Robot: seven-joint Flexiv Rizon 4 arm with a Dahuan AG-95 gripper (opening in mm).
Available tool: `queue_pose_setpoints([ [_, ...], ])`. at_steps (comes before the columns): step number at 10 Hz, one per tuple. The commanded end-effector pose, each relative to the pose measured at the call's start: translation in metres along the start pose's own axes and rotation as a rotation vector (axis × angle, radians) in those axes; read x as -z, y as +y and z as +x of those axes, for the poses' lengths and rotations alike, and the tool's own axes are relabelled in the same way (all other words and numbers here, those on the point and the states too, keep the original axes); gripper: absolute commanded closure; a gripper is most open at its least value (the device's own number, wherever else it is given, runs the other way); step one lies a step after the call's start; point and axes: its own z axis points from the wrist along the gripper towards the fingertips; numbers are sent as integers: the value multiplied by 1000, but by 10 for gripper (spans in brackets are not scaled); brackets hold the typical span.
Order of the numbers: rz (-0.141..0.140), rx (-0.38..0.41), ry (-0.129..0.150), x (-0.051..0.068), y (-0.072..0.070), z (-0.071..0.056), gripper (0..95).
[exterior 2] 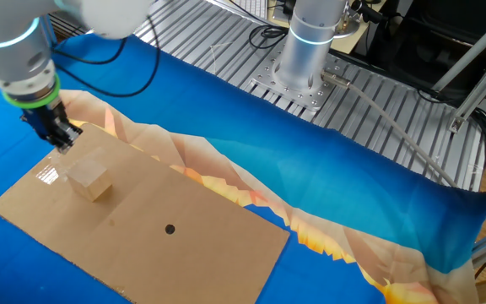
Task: Use the gripper to push the small block from left to right
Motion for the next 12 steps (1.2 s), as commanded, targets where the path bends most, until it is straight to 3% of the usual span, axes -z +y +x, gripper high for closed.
queue_pose_setpoints([
  [1, -7, 18, -19, -7, 2, -5, 950],
  [4, -15, 27, -25, -31, 0, -6, 950],
  [8, -14, 28, -21, -36, 0, -6, 950],
  [12, -25, 27, -25, -54, -1, -9, 950],
])
